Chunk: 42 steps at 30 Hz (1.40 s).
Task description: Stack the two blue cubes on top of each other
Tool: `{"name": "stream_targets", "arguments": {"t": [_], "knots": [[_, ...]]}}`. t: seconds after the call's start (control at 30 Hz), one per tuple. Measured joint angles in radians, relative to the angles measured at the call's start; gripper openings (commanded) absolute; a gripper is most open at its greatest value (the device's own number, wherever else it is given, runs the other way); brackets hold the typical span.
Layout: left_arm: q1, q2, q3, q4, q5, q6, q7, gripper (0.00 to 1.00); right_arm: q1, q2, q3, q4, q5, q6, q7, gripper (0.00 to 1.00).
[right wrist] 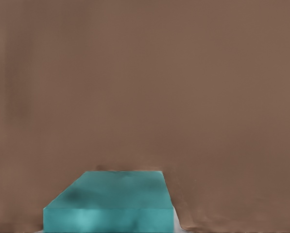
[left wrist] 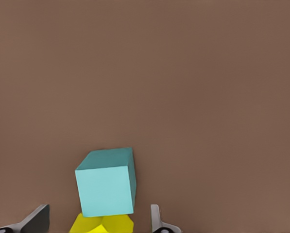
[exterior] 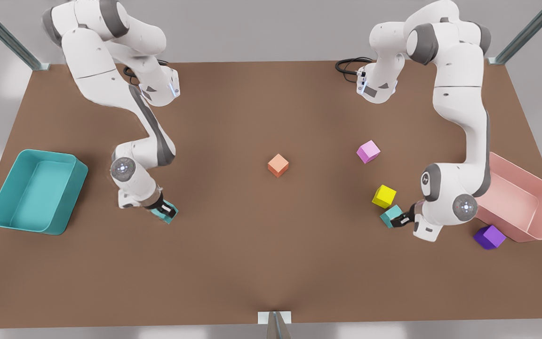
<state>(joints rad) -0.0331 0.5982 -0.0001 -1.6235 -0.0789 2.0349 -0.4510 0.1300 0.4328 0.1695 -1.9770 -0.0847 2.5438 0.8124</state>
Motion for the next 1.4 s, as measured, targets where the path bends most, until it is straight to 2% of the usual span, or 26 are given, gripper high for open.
{"name": "stream_targets", "arguments": {"t": [0.13,0.27,0.37,0.4,0.43,0.63,0.67,0.7,0.73,0.83,0.93,1.0,1.07,1.13,1.23,1.33,1.4], "knots": [[0.005,0.003,-0.004,-0.032,-0.005,0.035,-0.041,1.00,0.291,0.228,-0.002,0.346,0.014,-0.052,0.127,0.72],[0.003,0.022,-0.006,-0.036,-0.020,0.069,-0.074,1.00,0.419,0.406,-0.014,0.589,0.016,-0.079,0.272,0.72],[0.003,0.044,-0.007,-0.037,-0.022,0.086,-0.094,1.00,0.473,0.463,-0.045,0.653,0.015,-0.090,0.370,0.72],[0.003,0.052,-0.007,-0.037,-0.023,0.090,-0.100,1.00,0.480,0.472,-0.051,0.664,0.015,-0.093,0.400,0.79],[0.003,0.060,-0.007,-0.037,-0.023,0.093,-0.105,1.00,0.483,0.479,-0.055,0.671,0.014,-0.096,0.430,1.00],[0.005,0.108,-0.006,-0.062,-0.023,0.126,-0.133,1.00,0.486,0.482,-0.072,0.720,0.012,-0.129,0.582,1.00],[0.006,0.114,-0.007,-0.062,-0.023,0.134,-0.137,1.00,0.484,0.469,-0.071,0.753,0.012,-0.164,0.602,1.00],[0.007,0.118,-0.008,-0.063,-0.023,0.142,-0.141,0.61,0.476,0.443,-0.069,0.775,0.014,-0.209,0.620,1.00],[0.006,0.118,-0.008,-0.063,-0.022,0.147,-0.147,0.51,0.436,0.423,-0.059,0.802,0.022,-0.266,0.633,1.00],[-0.001,0.109,-0.011,-0.060,-0.023,0.161,-0.162,0.51,0.268,0.384,-0.047,0.826,0.060,-0.481,0.618,1.00],[-0.002,0.081,-0.044,-0.027,-0.045,0.166,-0.177,0.49,0.024,0.378,-0.058,0.806,0.065,-0.643,0.513,1.00],[-0.050,0.076,-0.069,0.046,-0.039,0.153,-0.194,0.50,-0.067,0.273,-0.074,0.817,0.030,-0.720,0.414,1.00],[-0.188,0.083,-0.075,0.141,-0.014,0.132,-0.246,0.50,-0.099,0.129,-0.080,0.820,-0.008,-0.792,0.307,1.00],[-0.327,0.112,-0.084,0.237,-0.001,0.111,-0.320,0.50,-0.102,-0.074,-0.083,0.774,-0.027,-0.862,0.203,1.00],[-0.441,0.251,-0.099,0.478,0.009,0.091,-0.452,0.50,-0.092,-0.282,-0.081,0.638,-0.031,-0.932,0.062,1.00],[-0.486,0.346,-0.100,0.601,0.014,0.090,-0.572,0.50,-0.081,-0.338,-0.078,0.571,-0.035,-0.967,-0.057,1.00],[-0.491,0.364,-0.099,0.625,0.015,0.095,-0.640,0.50,-0.076,-0.343,-0.078,0.561,-0.035,-0.983,-0.126,1.00]]}}
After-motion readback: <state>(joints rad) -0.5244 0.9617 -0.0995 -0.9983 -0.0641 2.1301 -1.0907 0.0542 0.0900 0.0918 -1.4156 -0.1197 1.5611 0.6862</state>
